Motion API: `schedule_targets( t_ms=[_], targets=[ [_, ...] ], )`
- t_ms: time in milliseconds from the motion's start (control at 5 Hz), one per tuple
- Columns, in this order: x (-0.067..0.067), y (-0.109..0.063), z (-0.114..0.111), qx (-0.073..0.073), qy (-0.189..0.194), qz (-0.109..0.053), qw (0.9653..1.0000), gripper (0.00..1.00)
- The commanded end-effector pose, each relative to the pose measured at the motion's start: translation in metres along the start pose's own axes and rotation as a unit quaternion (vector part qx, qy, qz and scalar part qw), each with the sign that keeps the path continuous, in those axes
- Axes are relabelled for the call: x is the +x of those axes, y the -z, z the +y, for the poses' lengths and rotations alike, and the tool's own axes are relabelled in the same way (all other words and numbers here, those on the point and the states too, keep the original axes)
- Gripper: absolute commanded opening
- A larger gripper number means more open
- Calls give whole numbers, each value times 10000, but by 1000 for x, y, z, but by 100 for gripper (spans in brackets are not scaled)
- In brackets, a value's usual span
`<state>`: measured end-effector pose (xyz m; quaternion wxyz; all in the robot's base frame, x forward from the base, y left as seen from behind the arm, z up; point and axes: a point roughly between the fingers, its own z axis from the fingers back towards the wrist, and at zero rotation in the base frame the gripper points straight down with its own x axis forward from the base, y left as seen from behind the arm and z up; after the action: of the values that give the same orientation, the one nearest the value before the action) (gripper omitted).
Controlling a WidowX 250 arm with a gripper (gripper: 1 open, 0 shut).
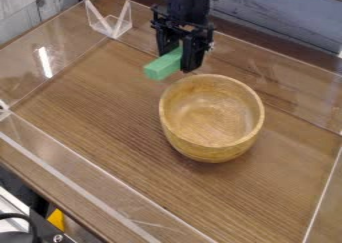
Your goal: Remove the green block from inside the brown bowl and put it on the table
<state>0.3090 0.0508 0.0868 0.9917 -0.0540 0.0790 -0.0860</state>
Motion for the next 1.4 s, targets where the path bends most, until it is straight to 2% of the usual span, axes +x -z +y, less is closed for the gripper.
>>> schedule_targets(
  t_ms=[0,400,600,800,1200],
  targets=[
    [9,-18,19,162,-173,-269,9994,0],
    [12,13,37,211,-378,-227,9988,0],
    [13,19,27,225,-505,-218,9982,0],
    [12,17,14,197,-681,-244,9972,0],
    [7,-5,12,205,-499,-235,9983,0]
  ],
)
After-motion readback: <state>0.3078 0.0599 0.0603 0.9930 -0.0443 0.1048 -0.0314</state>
